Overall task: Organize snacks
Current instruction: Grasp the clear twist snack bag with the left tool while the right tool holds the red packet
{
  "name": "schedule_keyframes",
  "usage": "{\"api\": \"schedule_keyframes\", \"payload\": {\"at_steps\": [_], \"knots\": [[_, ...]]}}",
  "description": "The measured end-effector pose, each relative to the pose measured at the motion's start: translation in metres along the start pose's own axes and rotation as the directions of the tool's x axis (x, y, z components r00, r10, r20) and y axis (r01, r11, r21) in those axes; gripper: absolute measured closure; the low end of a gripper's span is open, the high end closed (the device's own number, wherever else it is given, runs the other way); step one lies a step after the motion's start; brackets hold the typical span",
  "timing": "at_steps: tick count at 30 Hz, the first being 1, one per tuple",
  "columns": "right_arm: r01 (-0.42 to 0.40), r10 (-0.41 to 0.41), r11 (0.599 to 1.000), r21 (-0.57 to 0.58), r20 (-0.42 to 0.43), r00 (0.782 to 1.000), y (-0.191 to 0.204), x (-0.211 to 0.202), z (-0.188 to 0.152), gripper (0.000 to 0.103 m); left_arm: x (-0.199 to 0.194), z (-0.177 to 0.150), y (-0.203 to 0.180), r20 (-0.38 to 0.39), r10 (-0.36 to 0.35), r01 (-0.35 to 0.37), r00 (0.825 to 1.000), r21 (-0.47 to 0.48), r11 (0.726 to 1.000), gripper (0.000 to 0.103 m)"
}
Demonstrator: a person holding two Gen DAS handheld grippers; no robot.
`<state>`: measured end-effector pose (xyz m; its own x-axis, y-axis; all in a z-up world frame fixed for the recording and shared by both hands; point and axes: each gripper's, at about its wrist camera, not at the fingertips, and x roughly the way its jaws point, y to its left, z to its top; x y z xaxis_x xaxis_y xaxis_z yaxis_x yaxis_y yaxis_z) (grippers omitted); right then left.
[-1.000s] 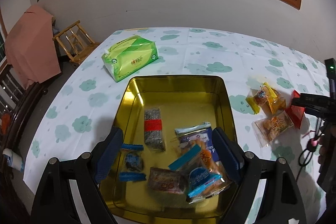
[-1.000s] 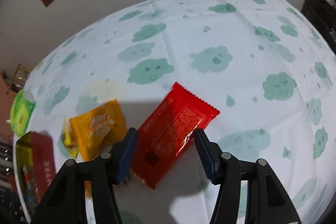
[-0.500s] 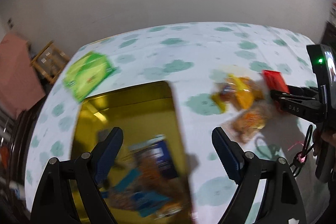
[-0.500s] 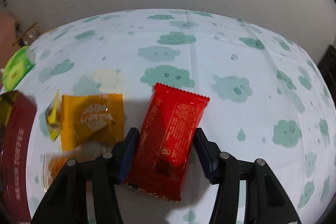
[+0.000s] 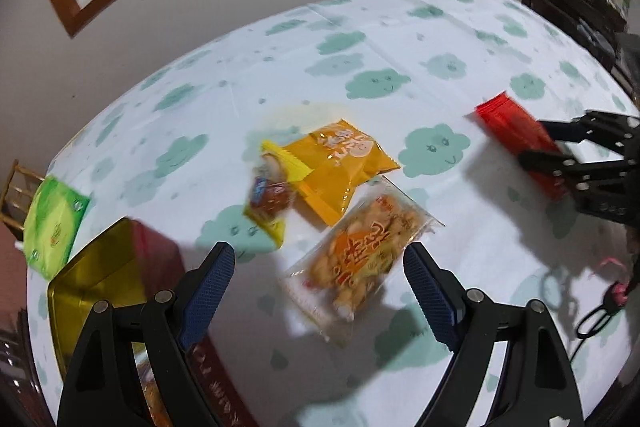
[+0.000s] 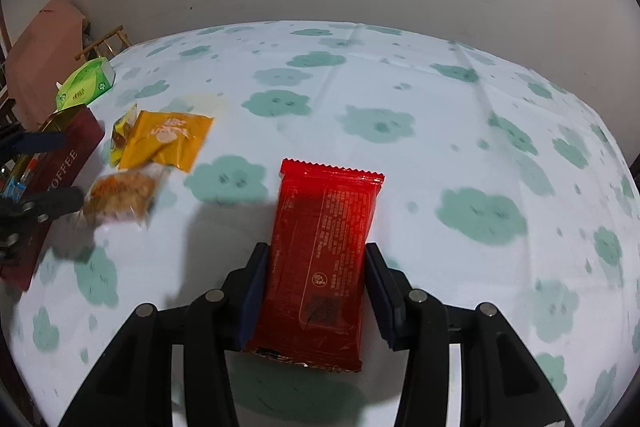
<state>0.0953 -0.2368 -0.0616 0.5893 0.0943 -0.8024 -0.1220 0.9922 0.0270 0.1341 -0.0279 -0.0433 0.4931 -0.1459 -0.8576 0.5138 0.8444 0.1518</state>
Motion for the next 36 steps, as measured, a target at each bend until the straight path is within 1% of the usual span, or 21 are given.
{"api": "schedule_keyframes", "payload": {"at_steps": [6,9,10,11,12,13,15,18,23,26,33,36], "knots": [[0.000,0.000,1.000,0.014,0.027,1.000,-0.007,-0.005,-0.008,0.056,0.021,0.008,-0.011,-0.038,-0.004,0.006,0.999,0.042,0.999,0.019],[0.001,-0.002,1.000,0.017,0.041,0.999,-0.007,-0.005,-0.010,0.056,0.026,0.012,-0.015,-0.040,-0.001,0.003,0.999,0.045,0.999,0.027],[0.001,-0.001,1.000,0.018,0.045,0.999,-0.007,-0.006,-0.011,0.056,0.026,0.013,-0.015,-0.037,-0.004,0.005,0.999,0.032,0.999,0.036],[0.000,-0.001,1.000,0.019,0.045,0.999,-0.007,-0.006,-0.011,0.056,0.026,0.014,-0.015,-0.041,-0.020,0.021,0.999,0.017,1.000,0.050],[0.001,-0.002,1.000,0.019,0.046,0.999,-0.007,-0.006,-0.011,0.056,0.025,0.014,-0.014,-0.048,-0.052,0.052,0.998,-0.007,0.999,0.058],[0.002,-0.003,1.000,0.018,0.045,0.999,-0.007,-0.006,-0.011,0.056,0.025,0.015,-0.014,-0.052,-0.060,0.059,0.997,-0.024,0.998,0.066],[0.005,-0.005,1.000,0.016,0.045,0.999,-0.006,-0.006,-0.011,0.056,0.023,0.013,-0.016,-0.060,-0.025,0.023,0.998,-0.042,0.999,0.067],[0.007,-0.007,1.000,0.014,0.044,0.999,-0.006,-0.006,-0.011,0.055,0.019,0.007,-0.017,-0.067,-0.003,-0.002,0.998,-0.075,0.997,0.067],[0.027,-0.027,1.000,-0.002,0.040,0.999,-0.003,-0.005,-0.011,0.055,0.005,-0.004,-0.013,-0.069,0.011,-0.021,0.998,-0.150,0.989,0.068],[0.039,-0.038,0.999,-0.013,0.038,0.999,-0.001,-0.005,-0.011,0.054,-0.008,-0.009,-0.014,-0.057,0.012,-0.021,0.998,-0.174,0.984,0.068],[0.055,-0.054,0.998,-0.027,0.035,0.998,0.002,-0.004,-0.011,0.053,-0.044,-0.017,-0.015,-0.025,0.054,-0.058,0.998,-0.215,0.975,0.068],[0.056,-0.055,0.998,-0.029,0.035,0.998,0.002,-0.004,-0.011,0.053,-0.059,-0.022,-0.013,-0.009,0.092,-0.092,0.996,-0.223,0.970,0.068]]}}
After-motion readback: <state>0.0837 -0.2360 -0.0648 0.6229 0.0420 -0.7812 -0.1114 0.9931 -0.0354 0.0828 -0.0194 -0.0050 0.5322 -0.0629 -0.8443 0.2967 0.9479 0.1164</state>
